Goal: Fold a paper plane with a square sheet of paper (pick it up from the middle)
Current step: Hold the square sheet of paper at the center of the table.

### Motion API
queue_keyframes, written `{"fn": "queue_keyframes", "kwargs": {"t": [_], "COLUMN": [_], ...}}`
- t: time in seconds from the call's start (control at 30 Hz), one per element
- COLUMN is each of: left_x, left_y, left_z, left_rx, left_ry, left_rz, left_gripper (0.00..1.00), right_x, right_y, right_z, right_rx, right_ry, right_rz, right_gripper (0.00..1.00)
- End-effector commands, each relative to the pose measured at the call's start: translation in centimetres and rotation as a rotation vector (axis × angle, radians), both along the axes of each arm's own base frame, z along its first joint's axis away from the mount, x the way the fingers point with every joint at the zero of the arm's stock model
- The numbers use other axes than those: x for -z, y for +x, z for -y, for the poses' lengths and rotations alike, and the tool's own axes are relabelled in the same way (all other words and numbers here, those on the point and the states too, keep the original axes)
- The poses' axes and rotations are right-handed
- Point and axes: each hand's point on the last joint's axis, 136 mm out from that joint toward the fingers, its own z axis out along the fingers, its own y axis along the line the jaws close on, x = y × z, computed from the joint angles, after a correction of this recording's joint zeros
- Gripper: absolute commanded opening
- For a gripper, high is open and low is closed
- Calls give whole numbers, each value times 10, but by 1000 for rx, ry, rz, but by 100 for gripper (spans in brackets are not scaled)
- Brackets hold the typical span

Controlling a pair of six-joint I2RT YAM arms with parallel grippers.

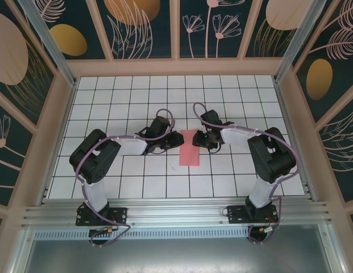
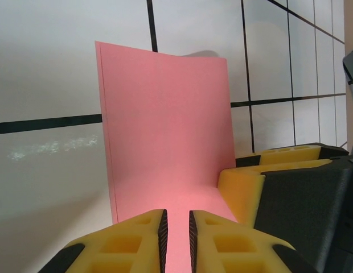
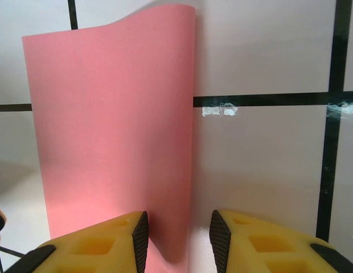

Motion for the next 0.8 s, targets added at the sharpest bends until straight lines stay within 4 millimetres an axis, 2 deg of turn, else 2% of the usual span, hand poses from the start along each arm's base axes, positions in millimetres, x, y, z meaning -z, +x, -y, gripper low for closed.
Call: {"fn": "queue_keyframes", "kwargs": {"t": [0.0, 0.23, 0.37, 0.5, 0.73, 0.77], "left_x": [9, 18, 25, 27, 44, 48], "left_y": [-3, 0, 1, 0, -6, -7], "left_z": [4, 8, 1, 2, 1, -1], "left_rx": [20, 28, 9, 23, 43, 43], "left_ry": [33, 121, 190, 199, 267, 295], "left_rz": [-25, -30, -34, -40, -68, -71], "left_gripper": [19, 18, 16, 15, 14, 12], "right_x": [19, 20, 20, 21, 19, 19], "right_y": [-9, -9, -9, -10, -8, -8], "right_z": [10, 9, 9, 10, 9, 9], "right_rx": [5, 2, 2, 2, 1, 0], "right_ry": [-74, -79, -80, -84, -81, -83], "right_rz": [-59, -63, -62, -64, -61, -61], "right_gripper": [39, 39, 40, 39, 40, 40]}}
